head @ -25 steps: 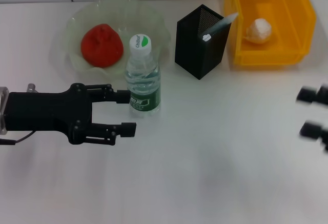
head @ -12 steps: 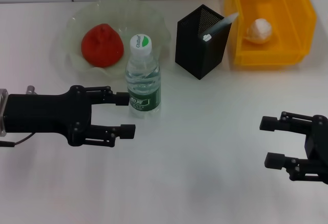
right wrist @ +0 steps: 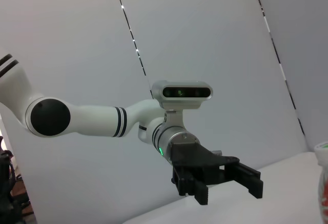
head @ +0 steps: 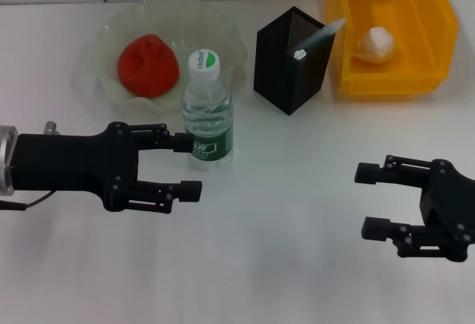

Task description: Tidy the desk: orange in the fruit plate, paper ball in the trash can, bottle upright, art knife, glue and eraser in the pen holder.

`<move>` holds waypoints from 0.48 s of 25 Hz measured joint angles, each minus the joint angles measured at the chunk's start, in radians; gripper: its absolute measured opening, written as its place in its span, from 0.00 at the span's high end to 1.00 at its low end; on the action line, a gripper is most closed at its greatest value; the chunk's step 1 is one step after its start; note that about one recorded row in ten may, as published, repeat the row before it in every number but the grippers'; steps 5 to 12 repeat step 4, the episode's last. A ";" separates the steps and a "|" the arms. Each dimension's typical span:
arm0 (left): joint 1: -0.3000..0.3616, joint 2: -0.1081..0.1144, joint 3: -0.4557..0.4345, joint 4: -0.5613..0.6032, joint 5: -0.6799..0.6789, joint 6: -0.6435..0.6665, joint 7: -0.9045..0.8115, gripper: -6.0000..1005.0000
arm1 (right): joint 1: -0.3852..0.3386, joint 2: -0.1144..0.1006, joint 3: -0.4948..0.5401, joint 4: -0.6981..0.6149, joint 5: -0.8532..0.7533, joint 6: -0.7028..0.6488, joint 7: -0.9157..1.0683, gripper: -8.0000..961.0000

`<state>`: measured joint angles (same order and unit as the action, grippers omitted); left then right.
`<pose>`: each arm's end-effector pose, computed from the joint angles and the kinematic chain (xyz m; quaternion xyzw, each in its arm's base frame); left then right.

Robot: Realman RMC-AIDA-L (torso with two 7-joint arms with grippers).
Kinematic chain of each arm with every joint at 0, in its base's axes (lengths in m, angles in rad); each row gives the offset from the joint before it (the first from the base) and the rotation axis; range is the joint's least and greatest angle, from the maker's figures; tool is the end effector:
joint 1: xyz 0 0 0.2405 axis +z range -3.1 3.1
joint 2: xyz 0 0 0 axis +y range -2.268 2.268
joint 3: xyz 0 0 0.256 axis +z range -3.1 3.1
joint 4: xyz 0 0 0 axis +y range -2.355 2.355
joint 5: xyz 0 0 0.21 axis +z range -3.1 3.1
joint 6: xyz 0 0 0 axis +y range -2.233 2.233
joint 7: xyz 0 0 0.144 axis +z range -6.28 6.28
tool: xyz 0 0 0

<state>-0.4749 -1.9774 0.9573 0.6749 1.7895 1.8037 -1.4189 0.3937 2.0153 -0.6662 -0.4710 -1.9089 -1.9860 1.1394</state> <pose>-0.2472 0.2953 0.0203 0.9497 0.1641 0.2666 0.0099 0.2771 0.2410 0.0156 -0.9108 0.1568 0.3817 0.0135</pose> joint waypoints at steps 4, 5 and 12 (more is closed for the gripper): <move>-0.001 -0.001 0.002 0.000 0.000 0.003 0.000 0.19 | 0.009 0.011 0.000 -0.004 -0.001 0.000 -0.001 0.21; -0.001 -0.001 0.002 0.000 0.000 0.003 0.000 0.19 | 0.009 0.011 0.000 -0.004 -0.001 0.000 -0.001 0.21; -0.001 -0.001 0.002 0.000 0.000 0.003 0.000 0.19 | 0.009 0.011 0.000 -0.004 -0.001 0.000 -0.001 0.21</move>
